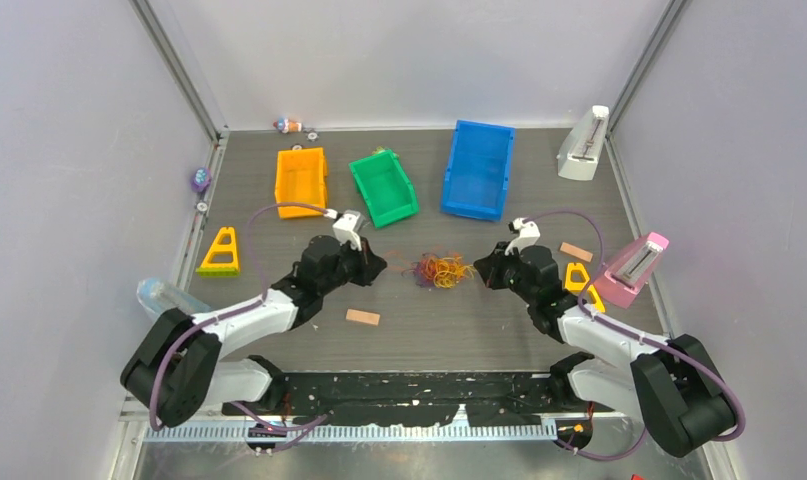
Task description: Untangle the cables
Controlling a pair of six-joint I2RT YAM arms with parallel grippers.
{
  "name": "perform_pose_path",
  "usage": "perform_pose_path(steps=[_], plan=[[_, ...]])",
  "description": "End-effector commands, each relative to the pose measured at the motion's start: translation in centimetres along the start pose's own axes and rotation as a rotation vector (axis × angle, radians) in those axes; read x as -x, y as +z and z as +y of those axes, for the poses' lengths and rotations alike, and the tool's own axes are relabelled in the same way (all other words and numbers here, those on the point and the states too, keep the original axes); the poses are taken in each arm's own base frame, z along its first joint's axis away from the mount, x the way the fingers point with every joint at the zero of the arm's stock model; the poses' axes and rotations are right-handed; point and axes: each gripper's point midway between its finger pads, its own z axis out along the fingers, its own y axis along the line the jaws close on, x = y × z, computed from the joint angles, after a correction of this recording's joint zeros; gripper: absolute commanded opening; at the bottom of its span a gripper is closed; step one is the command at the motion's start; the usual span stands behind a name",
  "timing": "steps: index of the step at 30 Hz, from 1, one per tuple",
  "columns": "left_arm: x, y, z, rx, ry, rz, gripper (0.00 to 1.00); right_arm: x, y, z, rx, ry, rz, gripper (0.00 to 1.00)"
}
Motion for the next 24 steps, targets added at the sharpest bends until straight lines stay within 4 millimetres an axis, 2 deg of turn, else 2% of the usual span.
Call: perform_pose_path(steps=[1, 6, 8, 10, 13, 15, 18, 24], plan=[[0.9, -1.8, 3.3, 0.116, 0.021, -0.028, 0.00, 0.1, -0.2, -1.0, -0.061, 0.024, -0.015, 0.05], [1.1, -3.7, 7.0, 0.270, -0.011, -0.052, 0.00, -0.3, -0.2, -1.1, -0.071, 0.034, 0.004, 0.05], [0.9, -5.2, 9.4, 0.395, -0.040, -0.062, 0.00, 0.0, -0.2, -1.8, -0.112, 0.042, -0.003, 0.05], [0.9, -7.1, 11.9, 0.531, -0.089, -0.094, 0.00, -0.1, -0.7, -3.6, -0.227, 0.069, 0.008, 0.05], [1.1, -9.5, 14.3, 0.655, -0.150, -0.159, 0.00, 0.8, -2.2, -7.3, -0.476, 0.157, -0.054, 0.05], [1.0, -10.7, 15.4, 0.703, -0.185, -0.188, 0.00, 1.4, -3.0, -8.2, -0.544, 0.184, -0.084, 0.05], [1.1, -10.8, 15.4, 0.694, -0.196, -0.193, 0.00, 2.0, -2.5, -6.7, -0.457, 0.155, -0.085, 0.05], [1.4, -6.8, 10.4, 0.358, -0.084, -0.061, 0.00, 1.6, -0.6, -0.7, -0.110, 0.040, 0.038, 0.06]])
